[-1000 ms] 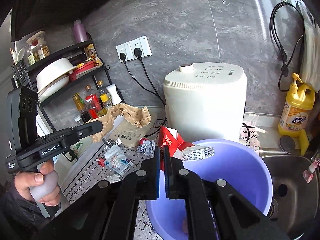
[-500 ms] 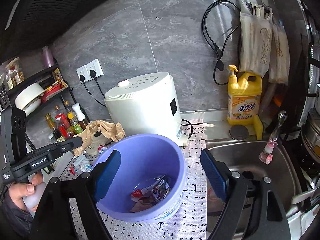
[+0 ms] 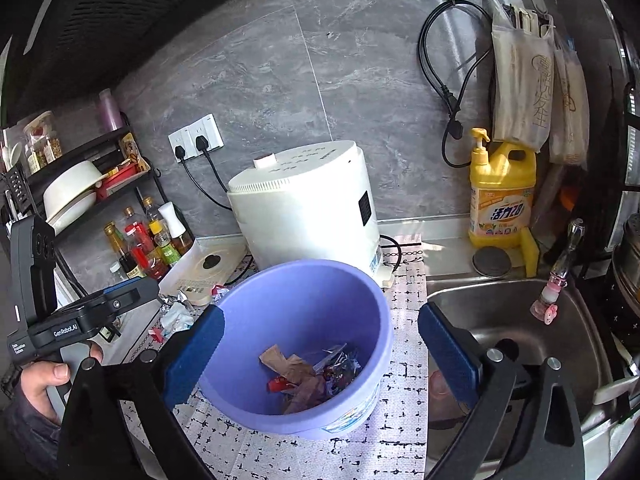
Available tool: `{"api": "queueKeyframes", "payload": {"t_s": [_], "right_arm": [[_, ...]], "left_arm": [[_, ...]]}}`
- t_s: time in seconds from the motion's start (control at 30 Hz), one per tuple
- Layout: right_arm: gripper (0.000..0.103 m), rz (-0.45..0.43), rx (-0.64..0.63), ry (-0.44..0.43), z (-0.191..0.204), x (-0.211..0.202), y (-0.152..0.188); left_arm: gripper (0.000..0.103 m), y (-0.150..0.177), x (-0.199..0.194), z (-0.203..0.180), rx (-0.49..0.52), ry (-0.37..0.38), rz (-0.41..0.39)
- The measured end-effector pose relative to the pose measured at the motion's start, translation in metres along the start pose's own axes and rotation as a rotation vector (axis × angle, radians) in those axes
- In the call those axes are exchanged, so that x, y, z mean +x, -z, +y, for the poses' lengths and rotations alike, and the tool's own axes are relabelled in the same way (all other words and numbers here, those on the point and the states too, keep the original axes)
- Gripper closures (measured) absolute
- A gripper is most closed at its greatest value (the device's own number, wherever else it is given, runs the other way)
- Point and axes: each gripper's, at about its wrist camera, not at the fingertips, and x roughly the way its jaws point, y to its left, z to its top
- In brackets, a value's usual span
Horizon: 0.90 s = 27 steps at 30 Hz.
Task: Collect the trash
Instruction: 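Grasp the red paper box with the left tool while the right tool grasps the white blister pack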
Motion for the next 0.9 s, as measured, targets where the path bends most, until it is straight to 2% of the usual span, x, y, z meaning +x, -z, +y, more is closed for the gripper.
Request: {"api": "queueKeyframes", "payload": {"t_s": [0.6, 0.9], "right_arm": [[0.008, 0.111, -0.133, -0.271, 0.144, 0.089, 0.009], [0.008, 0.166, -0.193, -0.352, 0.210, 0.133, 0.030]], "left_arm": [[0.006, 0.028, -0.090, 0.135, -0.155, -0.328, -0.006], [0.006, 0.054, -0.130, 0.187, -0.217, -0.452, 0.018]]}}
